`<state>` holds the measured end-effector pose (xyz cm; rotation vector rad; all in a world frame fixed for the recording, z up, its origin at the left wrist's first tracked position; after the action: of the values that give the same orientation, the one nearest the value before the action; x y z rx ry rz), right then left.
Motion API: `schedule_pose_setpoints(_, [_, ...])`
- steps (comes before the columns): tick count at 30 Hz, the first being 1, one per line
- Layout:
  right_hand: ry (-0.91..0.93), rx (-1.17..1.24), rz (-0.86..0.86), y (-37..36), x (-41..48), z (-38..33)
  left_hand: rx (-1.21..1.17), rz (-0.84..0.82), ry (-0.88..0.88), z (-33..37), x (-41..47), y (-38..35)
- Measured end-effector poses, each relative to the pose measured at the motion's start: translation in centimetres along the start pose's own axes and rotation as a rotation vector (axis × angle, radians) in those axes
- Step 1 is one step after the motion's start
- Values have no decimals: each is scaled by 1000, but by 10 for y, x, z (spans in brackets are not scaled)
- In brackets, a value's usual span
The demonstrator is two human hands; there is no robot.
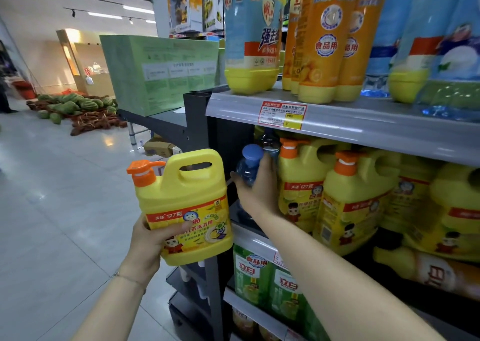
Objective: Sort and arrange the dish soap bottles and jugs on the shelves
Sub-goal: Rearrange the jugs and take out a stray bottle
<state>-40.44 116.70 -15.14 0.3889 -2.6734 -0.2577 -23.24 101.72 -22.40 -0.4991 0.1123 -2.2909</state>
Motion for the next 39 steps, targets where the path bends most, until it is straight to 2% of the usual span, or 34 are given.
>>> schedule_pose_setpoints(2, [13,118,-16,13,-15,-1,-3,-21,-6,1,1,-5])
schedule_pose_setpoints(6, [162,332,-67,38,-41,-14,-15,-62,2,4,-2,-24])
schedule_pose_setpoints(11, [324,247,158,98,-48,-29,-52,-138,9,4,-11,-52])
schedule_pose_setpoints(16, [411,178,253,156,-66,-27,-69,-238,13,-3,-20,-86])
schedule_pose_setpoints(20, [357,219,400,203,-73,-10,-104,-293,51,-6,-31,-120])
schedule_pose_setpoints(24, [290,155,484,234,-77,11,-100,-363,78,-3,-45,-153])
schedule_pose_setpoints(27, [233,145,498,252,-71,21,-110,-405,79,3,-55,-173])
schedule_pose_setpoints(35, [248,0,476,282,-67,40,-132,-400,134,7,-78,-220])
schedule_pose_setpoints(39, [255,-19,523,303,-78,57,-149,-381,164,7,-87,-239])
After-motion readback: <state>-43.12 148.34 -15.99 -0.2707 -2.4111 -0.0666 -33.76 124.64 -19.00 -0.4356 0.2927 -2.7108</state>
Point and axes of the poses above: each hand's wrist, its own x-axis towards the middle knuckle, its own y-axis out of the back of the hand, z = x × y, the point moved 4 cm from there along x, towards the middle knuckle, and after that the axes turned 9 degrees about -y, right-handed, at the moved point
